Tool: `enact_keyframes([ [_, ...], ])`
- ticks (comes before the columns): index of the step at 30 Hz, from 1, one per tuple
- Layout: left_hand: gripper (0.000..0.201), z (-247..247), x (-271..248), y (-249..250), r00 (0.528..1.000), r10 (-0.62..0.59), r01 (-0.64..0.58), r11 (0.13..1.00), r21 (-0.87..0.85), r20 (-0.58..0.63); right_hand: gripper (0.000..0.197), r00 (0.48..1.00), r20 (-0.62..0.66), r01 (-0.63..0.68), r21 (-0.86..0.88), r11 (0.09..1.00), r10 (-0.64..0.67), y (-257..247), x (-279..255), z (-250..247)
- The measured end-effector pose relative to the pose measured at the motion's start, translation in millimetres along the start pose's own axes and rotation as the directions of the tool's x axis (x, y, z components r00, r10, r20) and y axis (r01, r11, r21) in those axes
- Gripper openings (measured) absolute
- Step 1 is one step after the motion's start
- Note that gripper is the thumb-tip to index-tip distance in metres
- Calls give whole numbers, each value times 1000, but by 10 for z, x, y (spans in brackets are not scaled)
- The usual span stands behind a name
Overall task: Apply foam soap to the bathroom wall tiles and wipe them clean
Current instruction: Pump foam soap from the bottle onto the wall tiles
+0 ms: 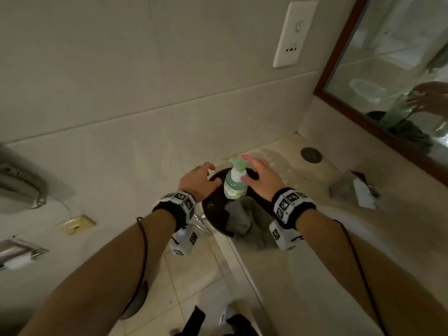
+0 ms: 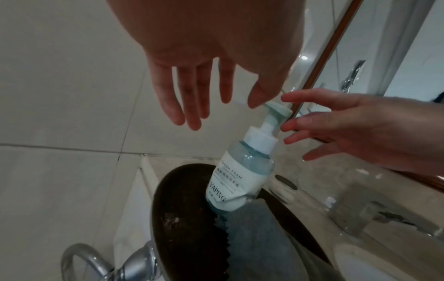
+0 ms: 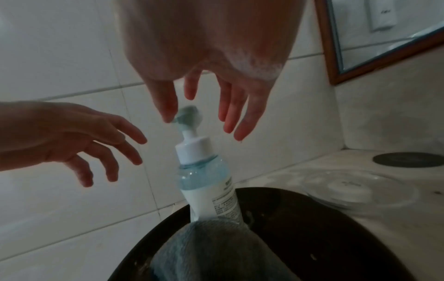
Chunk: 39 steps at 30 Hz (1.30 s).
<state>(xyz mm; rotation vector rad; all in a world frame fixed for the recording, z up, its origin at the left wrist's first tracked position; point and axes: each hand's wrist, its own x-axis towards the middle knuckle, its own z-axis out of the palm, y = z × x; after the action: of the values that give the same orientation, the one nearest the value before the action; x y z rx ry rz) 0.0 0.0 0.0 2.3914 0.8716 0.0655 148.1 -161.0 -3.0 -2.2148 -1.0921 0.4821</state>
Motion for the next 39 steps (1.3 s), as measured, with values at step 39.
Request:
enact_keyframes([
  [39, 85, -603, 284, 65, 997, 61, -34, 911, -410, 54, 35, 967, -213, 200, 294, 935, -140, -1029, 682, -445],
])
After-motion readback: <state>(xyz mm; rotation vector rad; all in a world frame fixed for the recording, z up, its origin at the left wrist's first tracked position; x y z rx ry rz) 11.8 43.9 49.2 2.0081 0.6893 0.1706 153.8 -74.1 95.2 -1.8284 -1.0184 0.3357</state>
